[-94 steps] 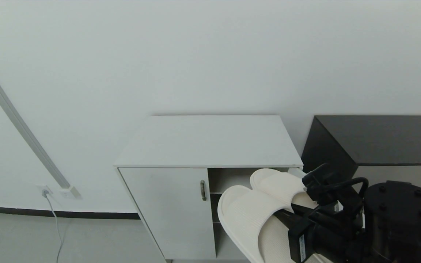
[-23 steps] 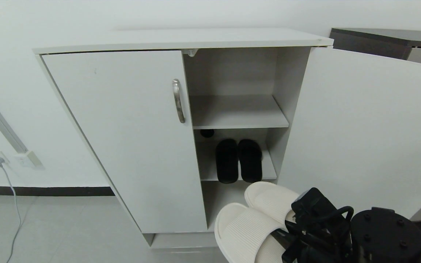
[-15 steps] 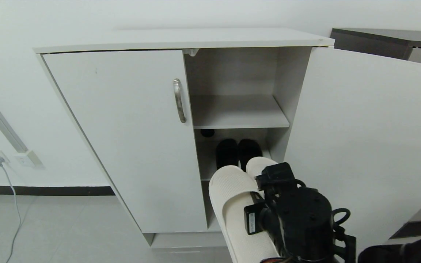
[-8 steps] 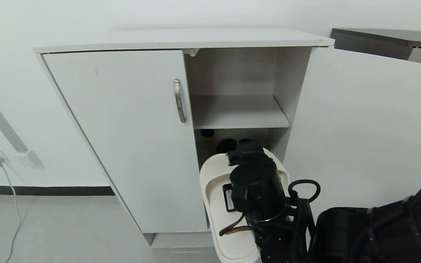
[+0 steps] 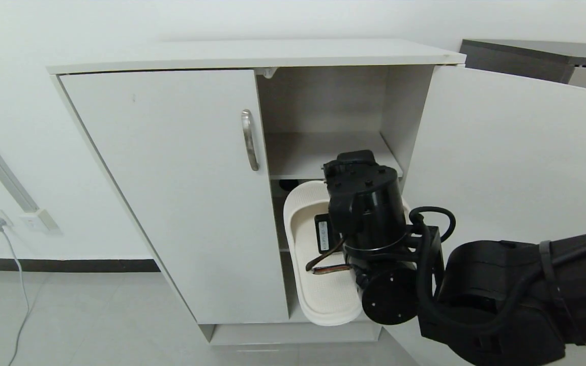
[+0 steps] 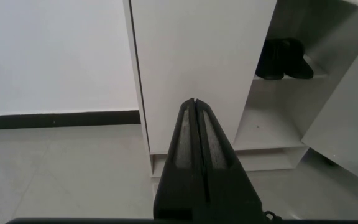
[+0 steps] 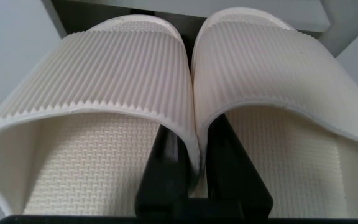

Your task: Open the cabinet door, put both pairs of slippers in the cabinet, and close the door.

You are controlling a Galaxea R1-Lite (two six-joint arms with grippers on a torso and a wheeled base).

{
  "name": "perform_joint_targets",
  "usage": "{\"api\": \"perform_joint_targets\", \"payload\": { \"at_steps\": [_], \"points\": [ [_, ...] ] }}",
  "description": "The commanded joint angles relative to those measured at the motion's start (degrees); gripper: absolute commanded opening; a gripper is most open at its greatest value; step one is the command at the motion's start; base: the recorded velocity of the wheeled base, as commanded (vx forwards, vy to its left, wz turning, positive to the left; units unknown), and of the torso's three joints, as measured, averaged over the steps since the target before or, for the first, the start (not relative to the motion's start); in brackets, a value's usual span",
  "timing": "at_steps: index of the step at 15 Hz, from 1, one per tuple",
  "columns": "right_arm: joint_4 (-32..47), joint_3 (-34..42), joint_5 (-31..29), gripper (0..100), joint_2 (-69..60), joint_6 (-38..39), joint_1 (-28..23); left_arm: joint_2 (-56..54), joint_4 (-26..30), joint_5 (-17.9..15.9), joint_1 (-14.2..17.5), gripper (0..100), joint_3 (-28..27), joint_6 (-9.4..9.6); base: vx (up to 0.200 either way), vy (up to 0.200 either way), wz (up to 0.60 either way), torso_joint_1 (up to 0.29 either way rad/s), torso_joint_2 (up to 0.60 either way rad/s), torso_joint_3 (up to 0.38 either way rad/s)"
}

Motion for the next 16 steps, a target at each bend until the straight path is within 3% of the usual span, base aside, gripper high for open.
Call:
{"api": "perform_joint_targets", "payload": {
  "at_steps": [1,16],
  "points": [
    [1.9,-2.9,0.2,0,-0.5,0.1,-1.7,0.1,0.0,0.0,0.0,0,0.0,-0.02,0.0,0.0,0.0,0.0,0.0,0.0],
    [2.5,-3.8,0.3,0,0.5,0.2,-1.9,0.1,0.0,0.2,0.0,0,0.0,0.15,0.0,0.0,0.0,0.0,0.0,0.0]
  ]
}}
